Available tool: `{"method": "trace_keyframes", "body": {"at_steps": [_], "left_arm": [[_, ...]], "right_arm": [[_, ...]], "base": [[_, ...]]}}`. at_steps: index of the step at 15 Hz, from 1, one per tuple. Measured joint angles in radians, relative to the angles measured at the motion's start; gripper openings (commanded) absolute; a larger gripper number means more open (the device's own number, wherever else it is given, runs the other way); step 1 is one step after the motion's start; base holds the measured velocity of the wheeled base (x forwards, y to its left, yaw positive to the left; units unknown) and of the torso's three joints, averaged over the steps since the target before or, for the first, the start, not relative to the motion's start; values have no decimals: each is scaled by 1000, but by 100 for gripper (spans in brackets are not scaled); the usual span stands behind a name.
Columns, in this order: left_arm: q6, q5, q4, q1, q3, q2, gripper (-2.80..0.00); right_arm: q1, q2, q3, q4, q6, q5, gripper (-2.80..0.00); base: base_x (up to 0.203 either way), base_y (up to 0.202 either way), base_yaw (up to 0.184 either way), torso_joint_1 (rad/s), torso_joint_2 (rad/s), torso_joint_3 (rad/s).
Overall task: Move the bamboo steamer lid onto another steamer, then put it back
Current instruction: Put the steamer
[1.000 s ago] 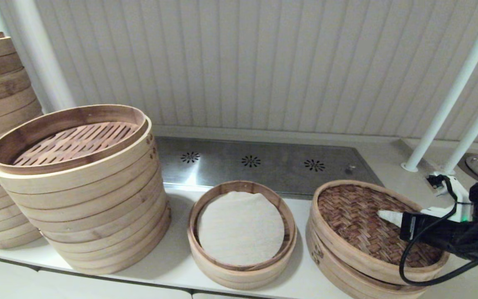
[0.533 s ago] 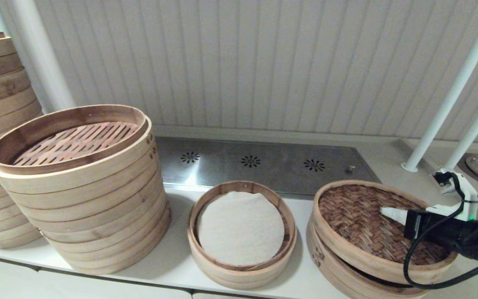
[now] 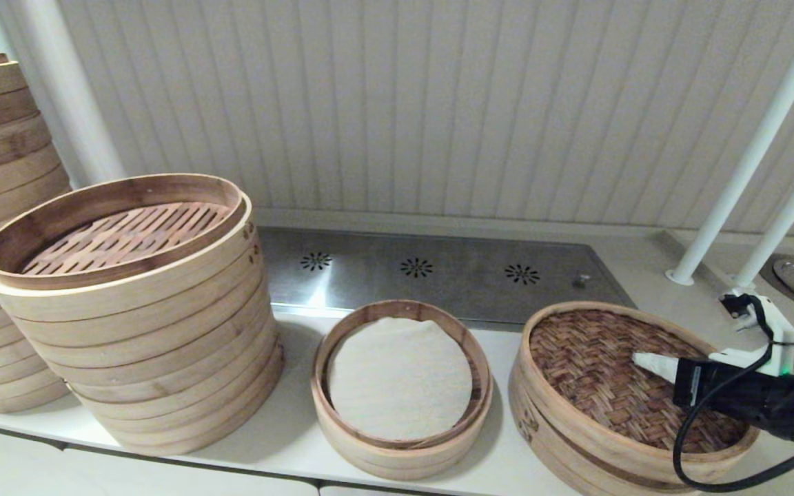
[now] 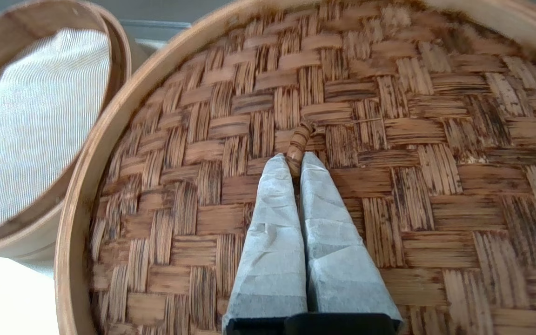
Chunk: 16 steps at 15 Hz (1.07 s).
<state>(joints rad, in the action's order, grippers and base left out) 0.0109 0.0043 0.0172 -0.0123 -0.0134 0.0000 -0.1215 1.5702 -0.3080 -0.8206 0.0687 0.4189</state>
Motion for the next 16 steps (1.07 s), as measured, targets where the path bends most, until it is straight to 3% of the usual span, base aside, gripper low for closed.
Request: {"method": "trace_keyframes", "body": {"at_steps": [7,16], "left_arm": [[0,0,0,0,0,0,-280],[0,0,0,0,0,0,-280]], "right_arm": [[0,-8,56,-10,-1,20,-280],[-3,70,15,-12,-1,22,-280]], "base": [[0,0,0,0,0,0],[0,0,0,0,0,0]]}}
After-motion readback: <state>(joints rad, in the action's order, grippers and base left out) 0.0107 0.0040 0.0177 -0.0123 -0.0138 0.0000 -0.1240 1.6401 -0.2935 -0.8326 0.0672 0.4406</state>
